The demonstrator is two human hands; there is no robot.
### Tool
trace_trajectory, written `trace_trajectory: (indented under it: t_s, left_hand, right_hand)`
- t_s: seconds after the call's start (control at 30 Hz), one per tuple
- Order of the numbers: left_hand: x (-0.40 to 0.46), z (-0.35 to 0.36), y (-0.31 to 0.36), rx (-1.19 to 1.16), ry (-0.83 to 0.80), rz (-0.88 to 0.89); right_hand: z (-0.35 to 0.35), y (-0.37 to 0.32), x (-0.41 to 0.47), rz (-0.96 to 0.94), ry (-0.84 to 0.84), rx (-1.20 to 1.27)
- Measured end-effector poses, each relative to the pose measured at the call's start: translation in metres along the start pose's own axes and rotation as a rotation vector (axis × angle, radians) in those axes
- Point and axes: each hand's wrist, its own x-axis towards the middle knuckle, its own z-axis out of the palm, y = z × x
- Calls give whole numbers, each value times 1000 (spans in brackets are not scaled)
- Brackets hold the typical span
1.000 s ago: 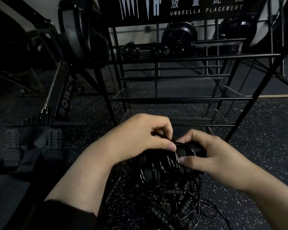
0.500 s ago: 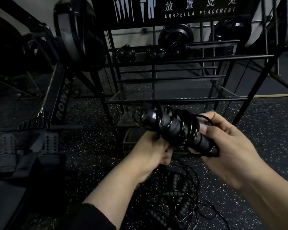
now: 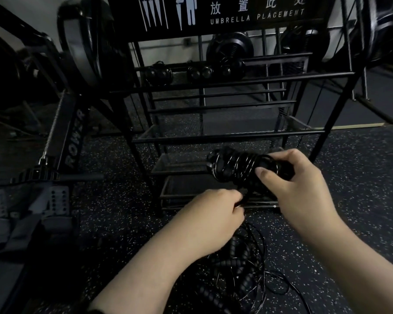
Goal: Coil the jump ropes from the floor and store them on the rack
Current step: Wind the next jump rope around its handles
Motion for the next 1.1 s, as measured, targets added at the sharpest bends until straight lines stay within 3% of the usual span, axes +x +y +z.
trace_trajectory:
  t_s: [0.17,0.33,0.53,0.73,0.9,1.0,1.1]
  left_hand:
    - [-11,-29,7,315,-48,105]
    - [-13,-53,-9,282,26,291]
    - [-10,-52,-32,-22,72,350]
    - [-8,-46,-33,-372,63,257]
    - [-3,-43,-42,-609,5,303]
    - [1,-44,-44,-728,29,286]
    - [10,-22,-53,-848,66,131]
  right_hand:
    - [3,6,6,-43,-151,-270]
    - [8,5,-2,-104,-447,-247]
    - [7,-5,-12,-196,-675,-195]
    - [2,-6,-13,-227,-693,-84]
    - [4,-12,-21,-199,-671,171]
    - [8,-13,-24,-51,-665,417]
    - [18,-19,-29,174,-581,828]
